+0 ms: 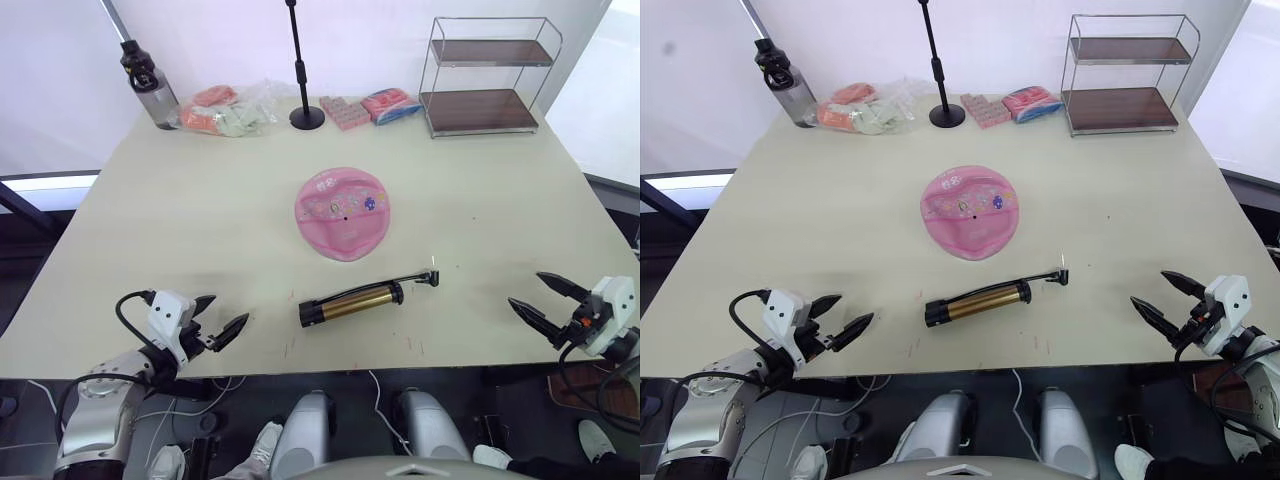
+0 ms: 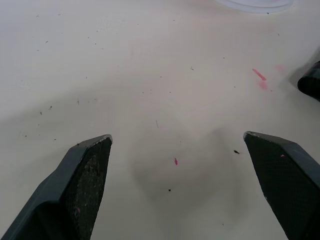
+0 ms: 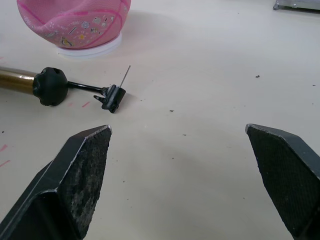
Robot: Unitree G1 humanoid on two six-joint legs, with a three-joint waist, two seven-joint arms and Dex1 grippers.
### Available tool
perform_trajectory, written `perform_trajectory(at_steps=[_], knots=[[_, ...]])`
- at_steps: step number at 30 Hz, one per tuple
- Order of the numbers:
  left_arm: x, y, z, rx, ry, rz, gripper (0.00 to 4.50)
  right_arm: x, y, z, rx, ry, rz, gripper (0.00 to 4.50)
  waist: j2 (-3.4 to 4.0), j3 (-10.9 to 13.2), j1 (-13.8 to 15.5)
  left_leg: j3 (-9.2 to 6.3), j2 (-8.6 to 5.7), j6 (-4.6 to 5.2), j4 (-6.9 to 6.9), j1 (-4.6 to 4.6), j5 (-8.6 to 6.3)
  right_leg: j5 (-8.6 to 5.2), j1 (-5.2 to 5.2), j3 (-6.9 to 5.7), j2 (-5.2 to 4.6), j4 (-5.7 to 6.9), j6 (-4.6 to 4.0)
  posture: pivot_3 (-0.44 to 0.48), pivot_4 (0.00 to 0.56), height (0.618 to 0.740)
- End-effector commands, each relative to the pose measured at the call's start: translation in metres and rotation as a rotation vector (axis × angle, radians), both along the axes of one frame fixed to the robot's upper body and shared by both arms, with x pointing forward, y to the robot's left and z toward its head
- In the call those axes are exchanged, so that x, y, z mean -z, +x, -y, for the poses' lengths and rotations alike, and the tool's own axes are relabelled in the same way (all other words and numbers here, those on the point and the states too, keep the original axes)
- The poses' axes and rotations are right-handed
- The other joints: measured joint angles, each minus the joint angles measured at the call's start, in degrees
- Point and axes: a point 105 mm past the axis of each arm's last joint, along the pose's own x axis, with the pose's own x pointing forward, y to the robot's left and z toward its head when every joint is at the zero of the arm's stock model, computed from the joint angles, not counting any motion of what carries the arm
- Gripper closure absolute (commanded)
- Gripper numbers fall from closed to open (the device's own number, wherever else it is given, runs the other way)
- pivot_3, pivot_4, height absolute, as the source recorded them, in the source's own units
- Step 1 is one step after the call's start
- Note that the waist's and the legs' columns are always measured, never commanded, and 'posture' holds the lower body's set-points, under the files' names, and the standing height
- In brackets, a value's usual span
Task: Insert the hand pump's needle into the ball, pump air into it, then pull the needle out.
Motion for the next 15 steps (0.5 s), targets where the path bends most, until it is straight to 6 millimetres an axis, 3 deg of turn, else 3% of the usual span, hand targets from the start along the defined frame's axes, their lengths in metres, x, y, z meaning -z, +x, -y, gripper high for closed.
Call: perform_trajectory(at_steps=[1,7,15], knots=[[-0.009,-0.001,-0.007,0.014,0.021,0.032,0.02,-0.004,0.0,0.009,0.007,-0.006,0.028,0.0,0.0,0.0,0.0,0.01,0.0,0.0,0.0,0.0,0.0,0.0,0.0,0.0,0.0,0.0,0.0,0.0,0.15,0.74],[-0.01,-0.001,-0.012,0.011,0.028,0.045,0.02,0.009,0.001,0.011,-0.013,-0.022,0.021,0.0,0.01,0.01,-0.02,0.04,0.0,0.0,0.0,0.01,0.0,0.0,0.0,0.01,0.01,0.0,0.0,0.0,0.15,0.74],[-0.01,-0.001,-0.013,0.011,0.034,0.051,0.02,0.013,0.001,0.008,-0.023,-0.036,0.031,0.0,0.01,0.01,-0.02,0.05,0.0,0.0,0.0,0.01,0.0,0.0,0.0,0.02,0.02,0.0,0.0,0.0,0.15,0.74]])
